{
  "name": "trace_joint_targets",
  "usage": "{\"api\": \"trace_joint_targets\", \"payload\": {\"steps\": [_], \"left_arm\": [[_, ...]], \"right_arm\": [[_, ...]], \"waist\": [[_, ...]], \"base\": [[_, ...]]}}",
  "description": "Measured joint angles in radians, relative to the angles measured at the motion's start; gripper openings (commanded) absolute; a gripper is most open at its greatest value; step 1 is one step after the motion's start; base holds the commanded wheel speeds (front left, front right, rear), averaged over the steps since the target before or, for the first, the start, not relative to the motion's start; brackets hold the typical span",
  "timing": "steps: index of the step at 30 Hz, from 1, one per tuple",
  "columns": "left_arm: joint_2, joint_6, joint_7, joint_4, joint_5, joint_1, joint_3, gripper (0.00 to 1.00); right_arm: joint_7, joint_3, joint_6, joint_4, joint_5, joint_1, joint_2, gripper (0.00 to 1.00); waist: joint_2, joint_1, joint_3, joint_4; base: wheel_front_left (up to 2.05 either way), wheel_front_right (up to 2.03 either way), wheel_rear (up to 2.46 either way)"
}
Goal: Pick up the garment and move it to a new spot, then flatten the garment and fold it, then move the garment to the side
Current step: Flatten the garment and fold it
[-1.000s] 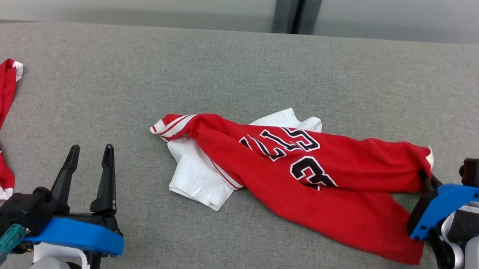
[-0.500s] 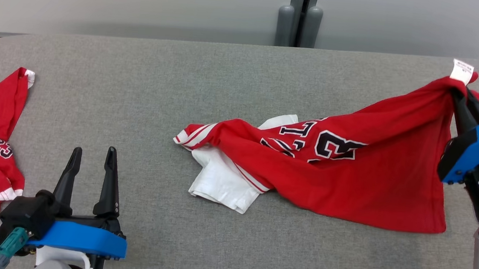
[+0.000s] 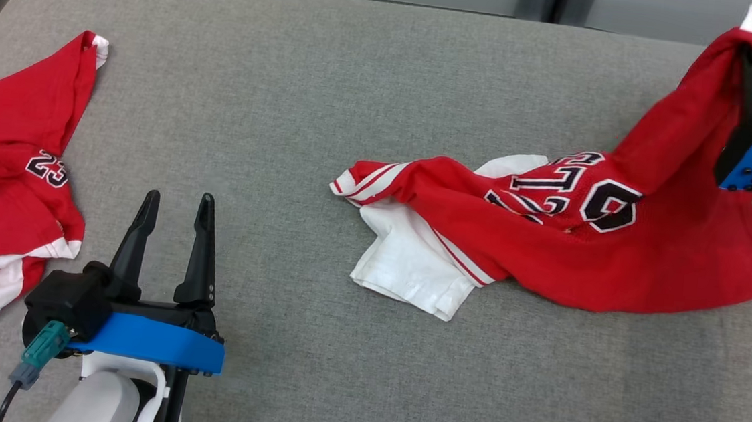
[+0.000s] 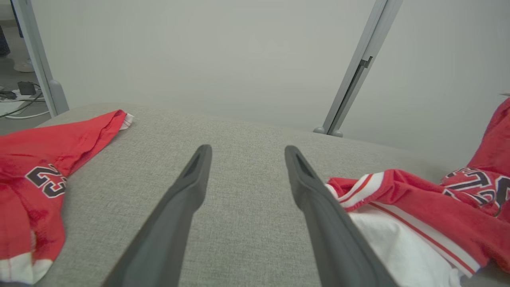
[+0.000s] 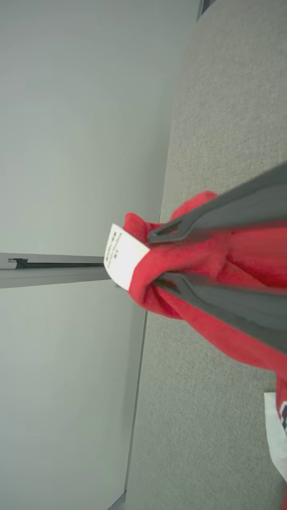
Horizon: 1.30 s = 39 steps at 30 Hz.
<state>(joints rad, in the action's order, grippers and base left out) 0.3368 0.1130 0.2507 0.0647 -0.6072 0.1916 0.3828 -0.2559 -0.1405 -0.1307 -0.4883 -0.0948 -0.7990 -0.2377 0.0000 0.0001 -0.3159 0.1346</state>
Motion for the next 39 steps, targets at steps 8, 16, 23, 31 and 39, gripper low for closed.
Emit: {"api": "trace_joint_targets", "payload": {"steps": [8,16,23,31,39], "left_arm": [[-0.014,-0.008,0.007,0.046,0.002,0.015,-0.011,1.00],[-0.004,-0.004,0.008,0.071,0.000,-0.030,-0.033,1.00],[0.000,0.011,0.009,0.080,-0.007,-0.102,-0.047,1.00],[0.011,0.028,0.006,0.084,-0.003,-0.158,-0.041,1.00],[0.010,0.036,0.002,0.080,0.000,-0.172,-0.027,1.00]], "right_arm": [[0.058,0.003,0.000,-0.151,0.016,-0.010,-0.003,1.00],[0.136,0.043,0.000,-0.034,-0.035,0.172,0.019,1.00],[0.252,0.033,0.000,0.157,-0.046,0.420,0.111,1.00],[0.356,0.059,0.000,0.285,-0.039,0.636,0.177,1.00],[0.361,0.080,0.000,0.328,-0.057,0.709,0.186,1.00]], "waist": [[0.0000,0.0000,0.010,0.011],[0.0000,0.0000,0.080,-0.042],[0.0000,-0.0002,0.157,-0.091],[0.0000,-0.0003,0.231,-0.137],[0.0000,-0.0003,0.255,-0.147]], "base": [[0.00,0.00,0.00],[0.00,0.00,0.00],[0.00,0.00,0.00],[0.00,0.00,0.00],[0.00,0.00,0.00]]}}
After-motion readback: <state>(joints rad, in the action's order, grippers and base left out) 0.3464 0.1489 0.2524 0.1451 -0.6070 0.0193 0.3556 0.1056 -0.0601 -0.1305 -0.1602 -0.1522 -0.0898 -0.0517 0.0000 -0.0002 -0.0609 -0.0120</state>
